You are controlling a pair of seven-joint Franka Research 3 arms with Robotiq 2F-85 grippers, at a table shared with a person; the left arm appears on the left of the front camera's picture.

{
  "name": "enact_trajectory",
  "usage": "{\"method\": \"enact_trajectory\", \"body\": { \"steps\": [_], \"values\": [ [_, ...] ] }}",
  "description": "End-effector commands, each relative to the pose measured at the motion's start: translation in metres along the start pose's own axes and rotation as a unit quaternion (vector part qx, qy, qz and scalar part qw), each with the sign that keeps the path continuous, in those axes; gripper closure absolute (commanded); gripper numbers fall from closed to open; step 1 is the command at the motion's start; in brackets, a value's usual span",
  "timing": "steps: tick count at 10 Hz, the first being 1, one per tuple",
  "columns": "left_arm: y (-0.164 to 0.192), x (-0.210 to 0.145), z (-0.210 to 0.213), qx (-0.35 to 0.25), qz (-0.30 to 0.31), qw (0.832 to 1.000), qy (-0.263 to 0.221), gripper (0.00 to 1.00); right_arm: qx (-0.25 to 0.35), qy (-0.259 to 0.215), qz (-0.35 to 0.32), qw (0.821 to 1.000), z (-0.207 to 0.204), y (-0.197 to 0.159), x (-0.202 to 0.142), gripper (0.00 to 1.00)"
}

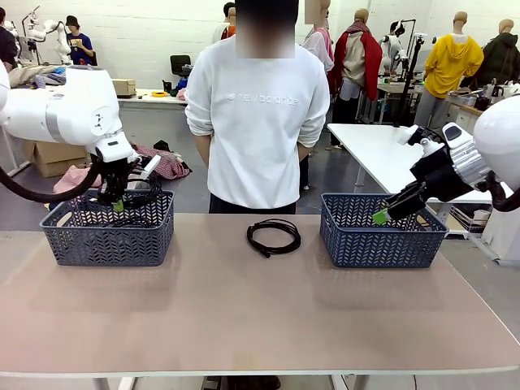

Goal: Organize the cables according to human instructions.
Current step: Pick up a bundle of cables and place it in the basket indicated by the human.

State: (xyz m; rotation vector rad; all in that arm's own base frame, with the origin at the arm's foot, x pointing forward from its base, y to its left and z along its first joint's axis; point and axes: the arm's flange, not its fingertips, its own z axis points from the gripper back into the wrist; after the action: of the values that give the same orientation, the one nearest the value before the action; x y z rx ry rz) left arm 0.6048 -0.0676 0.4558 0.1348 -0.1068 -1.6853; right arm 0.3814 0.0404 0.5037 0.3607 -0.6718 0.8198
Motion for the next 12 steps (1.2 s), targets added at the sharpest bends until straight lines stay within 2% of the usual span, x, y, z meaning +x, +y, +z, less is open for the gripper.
{"method": "enact_trajectory", "body": {
  "steps": [1, 4, 5, 6, 9, 10, 11, 12],
  "values": [
    [-0.002, -0.007, -0.004, 0.006, 0.021, 1.0, 0.015, 0.89, 0.008, -0.012, 0.009, 1.0, -0.001, -0.003, -0.002, 0.0],
    [-0.001, -0.009, -0.009, 0.007, 0.023, 0.999, 0.021, 0.89, 0.008, -0.012, 0.009, 1.0, -0.001, -0.003, -0.002, 0.0],
    [0.0, -0.01, -0.01, 0.005, 0.022, 1.0, 0.021, 0.82, 0.008, -0.012, 0.009, 1.0, -0.001, -0.003, -0.002, 0.0],
    [0.0, -0.01, -0.011, 0.003, 0.021, 1.0, 0.021, 0.7, 0.008, -0.012, 0.009, 1.0, -0.001, -0.003, -0.002, 0.0],
    [0.001, -0.013, -0.006, 0.001, 0.022, 0.999, 0.025, 0.44, 0.008, -0.012, 0.009, 1.0, -0.001, -0.003, -0.002, 0.0],
    [0.001, -0.014, -0.001, -0.003, 0.024, 0.999, 0.026, 0.31, 0.008, -0.012, 0.009, 1.0, -0.001, -0.003, -0.002, 0.0],
    [0.001, -0.014, 0.003, -0.007, 0.027, 0.999, 0.024, 0.24, 0.008, -0.012, 0.009, 1.0, -0.001, -0.003, -0.002, 0.0],
    [0.0, -0.015, 0.006, -0.015, 0.031, 0.999, 0.021, 0.12, 0.008, -0.012, 0.009, 1.0, -0.001, -0.003, -0.002, 0.0]
  ]
}}
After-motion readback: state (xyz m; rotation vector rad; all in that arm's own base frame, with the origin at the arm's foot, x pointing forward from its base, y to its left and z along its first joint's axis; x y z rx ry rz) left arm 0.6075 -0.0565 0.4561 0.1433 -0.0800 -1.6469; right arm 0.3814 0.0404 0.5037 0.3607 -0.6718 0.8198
